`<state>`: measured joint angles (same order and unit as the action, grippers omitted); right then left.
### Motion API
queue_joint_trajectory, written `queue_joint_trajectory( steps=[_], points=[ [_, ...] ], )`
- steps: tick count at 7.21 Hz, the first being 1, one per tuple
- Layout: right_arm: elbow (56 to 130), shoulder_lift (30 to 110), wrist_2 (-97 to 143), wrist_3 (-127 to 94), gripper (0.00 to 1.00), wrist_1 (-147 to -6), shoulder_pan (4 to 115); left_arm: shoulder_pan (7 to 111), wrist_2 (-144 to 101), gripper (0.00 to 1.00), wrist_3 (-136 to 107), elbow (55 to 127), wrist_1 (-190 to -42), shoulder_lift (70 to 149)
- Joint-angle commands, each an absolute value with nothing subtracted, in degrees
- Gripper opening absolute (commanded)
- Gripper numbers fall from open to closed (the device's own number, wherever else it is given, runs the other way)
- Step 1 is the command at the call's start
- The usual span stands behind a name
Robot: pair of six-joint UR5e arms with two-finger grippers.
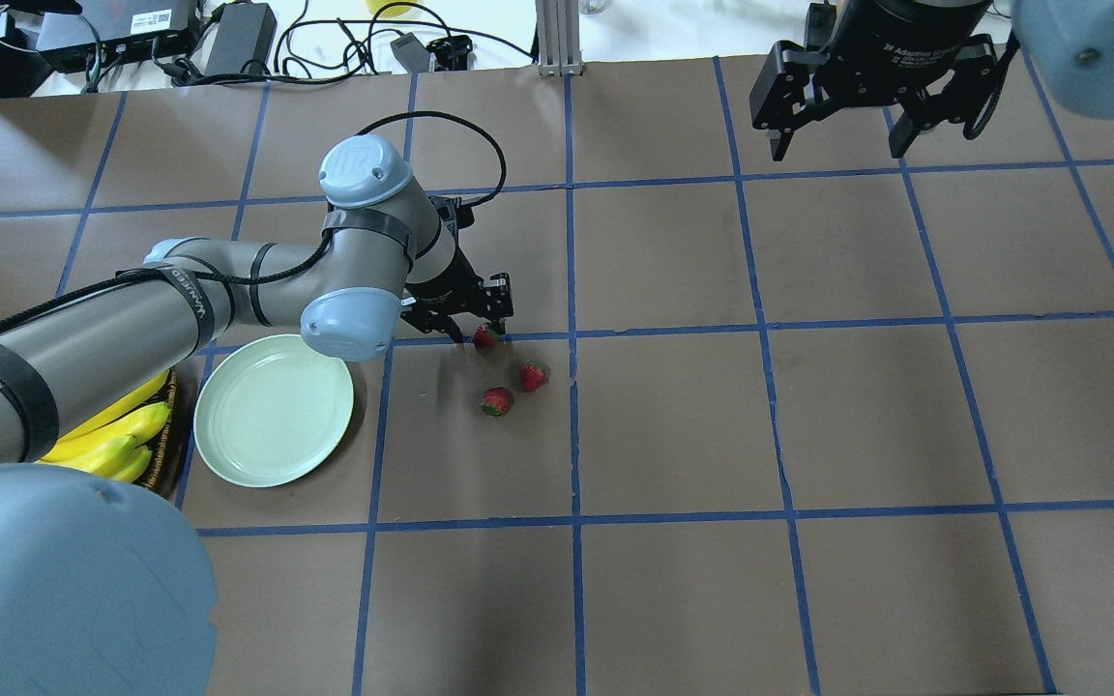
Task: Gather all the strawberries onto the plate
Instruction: 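Reach the left gripper over the grouped strawberries and lower it, then close the left gripper on one strawberry and lift it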
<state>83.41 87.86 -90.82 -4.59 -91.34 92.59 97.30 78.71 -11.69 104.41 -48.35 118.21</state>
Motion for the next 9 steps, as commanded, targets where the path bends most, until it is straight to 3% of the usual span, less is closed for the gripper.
queue_joint_trajectory(
  steps=[1,6,9],
  points=[
    [83.76,87.89,-90.79,-4.57,1.00,-91.23,92.55,97.29,77.35,0.00,-12.12,104.50,-48.52,118.21],
    [83.94,87.89,-90.79,-4.57,1.00,-91.32,92.72,95.81,80.67,0.00,-9.08,99.69,-54.44,114.00],
    [84.02,87.89,-90.79,-4.57,1.00,-91.49,92.72,85.30,83.93,0.00,2.93,99.84,-66.32,109.26]
  ],
)
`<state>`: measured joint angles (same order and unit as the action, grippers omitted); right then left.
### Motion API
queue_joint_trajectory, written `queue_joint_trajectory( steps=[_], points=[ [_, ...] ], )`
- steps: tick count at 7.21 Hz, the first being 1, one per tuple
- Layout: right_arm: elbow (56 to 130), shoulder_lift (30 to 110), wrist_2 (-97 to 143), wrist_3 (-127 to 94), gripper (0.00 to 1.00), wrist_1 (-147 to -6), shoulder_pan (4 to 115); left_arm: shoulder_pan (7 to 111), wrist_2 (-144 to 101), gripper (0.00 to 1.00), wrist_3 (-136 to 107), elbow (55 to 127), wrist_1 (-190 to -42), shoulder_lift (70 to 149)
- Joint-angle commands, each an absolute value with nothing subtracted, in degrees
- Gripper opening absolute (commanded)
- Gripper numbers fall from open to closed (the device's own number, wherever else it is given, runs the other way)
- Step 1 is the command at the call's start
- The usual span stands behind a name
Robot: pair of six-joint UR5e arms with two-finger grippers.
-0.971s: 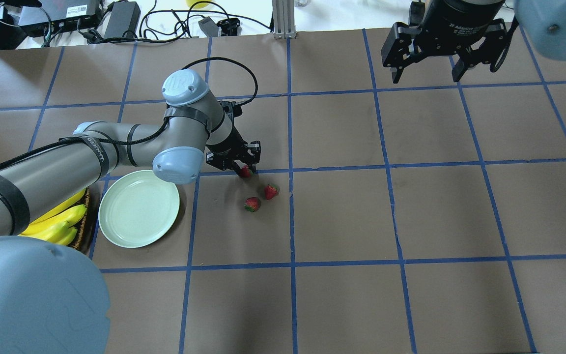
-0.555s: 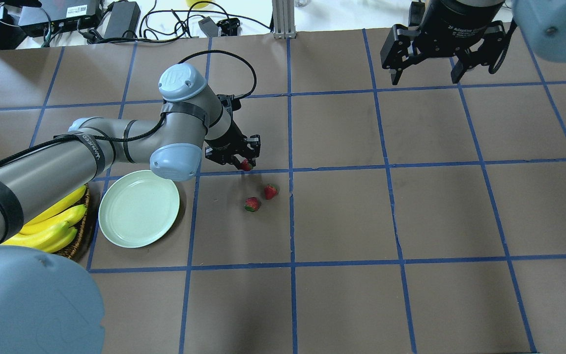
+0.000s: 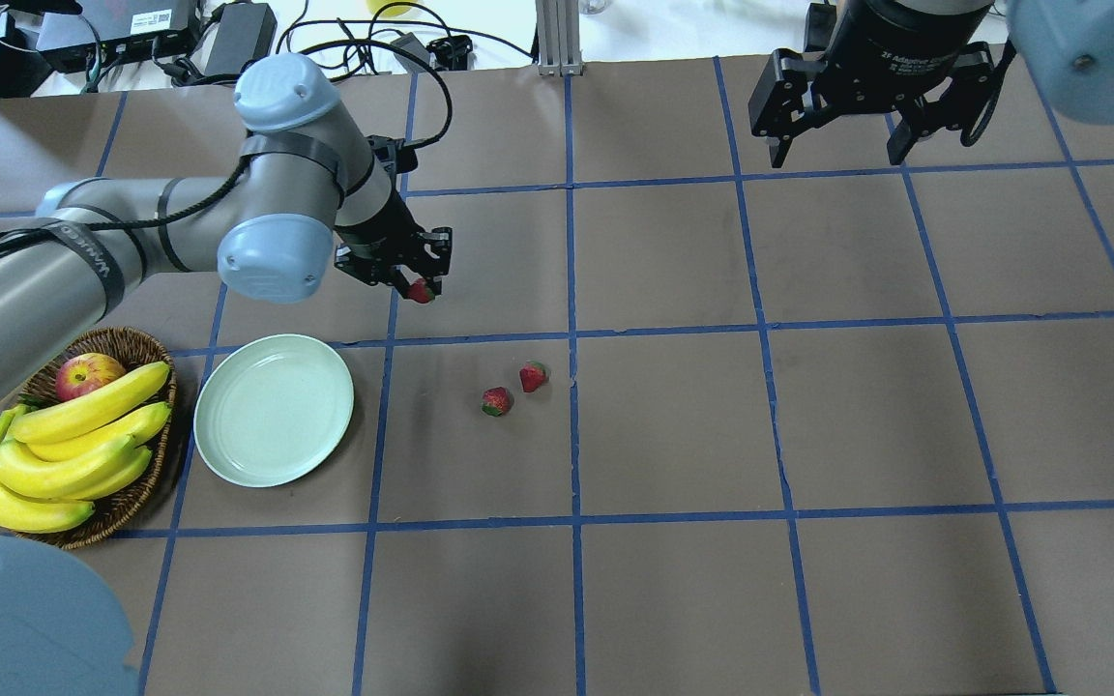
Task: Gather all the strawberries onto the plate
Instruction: 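Carry the strawberry over the plate and open the left gripper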
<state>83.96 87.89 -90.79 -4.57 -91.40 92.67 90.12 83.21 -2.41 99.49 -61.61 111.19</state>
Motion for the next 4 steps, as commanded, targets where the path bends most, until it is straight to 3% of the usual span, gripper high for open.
queue_joint_trajectory(
  steps=[1,4],
  points=[
    [84.02,87.89,-90.79,-4.57,1.00,-91.58,92.72,82.03,84.28,0.00,6.56,99.93,-70.45,108.55],
    [84.11,87.89,-90.79,-4.57,1.00,-91.49,92.72,72.29,88.75,0.00,6.50,106.41,-73.83,106.79]
  ],
)
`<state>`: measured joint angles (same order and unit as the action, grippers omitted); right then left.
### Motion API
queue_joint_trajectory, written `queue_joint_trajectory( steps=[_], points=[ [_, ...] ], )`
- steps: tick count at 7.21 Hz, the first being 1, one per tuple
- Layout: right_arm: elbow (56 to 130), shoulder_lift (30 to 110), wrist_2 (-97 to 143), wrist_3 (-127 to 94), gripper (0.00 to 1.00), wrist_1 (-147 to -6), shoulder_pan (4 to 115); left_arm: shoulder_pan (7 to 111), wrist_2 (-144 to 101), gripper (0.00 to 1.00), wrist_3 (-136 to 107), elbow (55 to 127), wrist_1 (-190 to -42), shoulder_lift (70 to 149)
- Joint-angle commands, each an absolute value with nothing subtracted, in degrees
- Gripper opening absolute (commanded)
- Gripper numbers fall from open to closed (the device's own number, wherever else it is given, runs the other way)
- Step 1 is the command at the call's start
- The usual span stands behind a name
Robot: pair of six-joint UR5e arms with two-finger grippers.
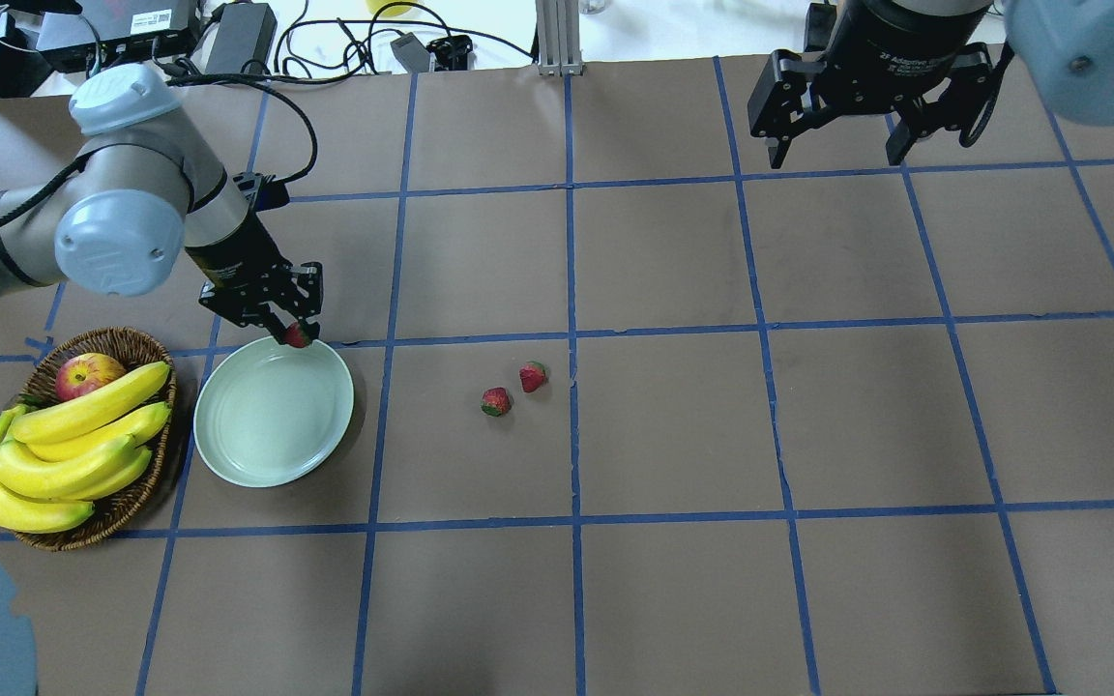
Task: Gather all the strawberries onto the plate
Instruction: 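Carry the strawberry over the plate and open the left gripper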
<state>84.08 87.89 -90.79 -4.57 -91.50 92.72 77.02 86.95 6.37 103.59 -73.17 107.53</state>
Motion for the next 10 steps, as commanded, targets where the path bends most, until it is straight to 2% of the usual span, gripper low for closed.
queue_joint_trajectory(
  steps=[1,3,4,5,6,8,10],
  points=[
    [84.11,87.89,-90.79,-4.57,1.00,-91.58,92.72,70.16,88.94,0.00,6.68,107.31,-73.83,107.14],
    [84.20,87.89,-90.79,-4.57,1.00,-91.58,92.72,69.70,88.86,0.00,3.89,107.84,-73.74,108.89],
    [84.20,87.89,-90.79,-4.57,1.00,-91.50,92.72,69.70,88.94,0.06,1.17,108.97,-73.83,108.72],
    [84.20,87.89,-90.79,-4.57,1.00,-91.49,92.72,69.70,88.68,0.71,0.79,108.98,-73.57,108.81],
    [84.20,87.89,-90.79,-4.57,1.00,-91.49,92.72,69.78,87.99,1.00,0.53,109.07,-73.83,108.63],
    [84.20,87.89,-90.79,-4.57,1.00,-91.49,92.72,70.13,87.98,1.00,0.70,106.28,-73.92,107.67],
    [84.20,87.89,-90.79,-4.57,1.00,-91.58,92.72,76.07,84.93,1.00,0.53,102.40,-74.18,106.79]
  ],
)
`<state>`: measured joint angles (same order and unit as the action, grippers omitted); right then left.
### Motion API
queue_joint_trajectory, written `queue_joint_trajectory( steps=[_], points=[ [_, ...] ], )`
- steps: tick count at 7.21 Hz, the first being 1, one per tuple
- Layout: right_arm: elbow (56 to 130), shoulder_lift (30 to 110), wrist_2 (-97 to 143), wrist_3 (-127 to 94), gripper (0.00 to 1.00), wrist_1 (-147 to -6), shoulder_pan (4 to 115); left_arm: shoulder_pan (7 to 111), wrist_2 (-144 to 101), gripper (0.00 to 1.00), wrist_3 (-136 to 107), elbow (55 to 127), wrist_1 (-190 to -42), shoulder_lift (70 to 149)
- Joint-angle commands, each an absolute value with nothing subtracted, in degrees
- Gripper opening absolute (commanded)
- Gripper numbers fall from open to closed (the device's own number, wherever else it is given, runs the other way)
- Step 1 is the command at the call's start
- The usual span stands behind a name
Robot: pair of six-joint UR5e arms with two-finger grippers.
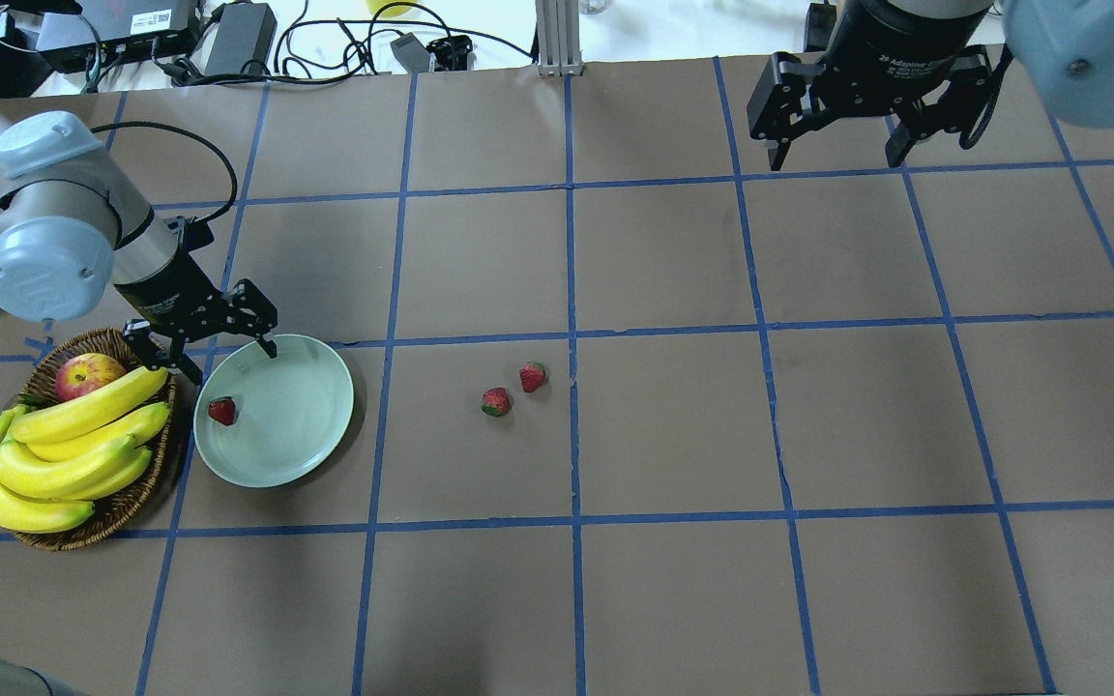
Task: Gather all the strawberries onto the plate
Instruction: 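Carry the strawberry over the plate and open the left gripper, then move the left gripper back to the remaining strawberries and lower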
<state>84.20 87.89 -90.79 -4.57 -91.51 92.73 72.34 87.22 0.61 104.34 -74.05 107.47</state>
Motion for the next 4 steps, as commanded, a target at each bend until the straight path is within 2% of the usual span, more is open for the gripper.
queue_joint_trajectory(
  steps=[1,4],
  points=[
    [84.20,87.89,-90.79,-4.57,1.00,-91.50,92.72,80.20,81.42,1.00,-2.95,102.31,-74.09,106.27],
    [84.20,87.89,-90.79,-4.57,1.00,-91.58,92.72,91.99,76.21,1.00,-6.68,102.83,-69.29,107.13]
  ],
)
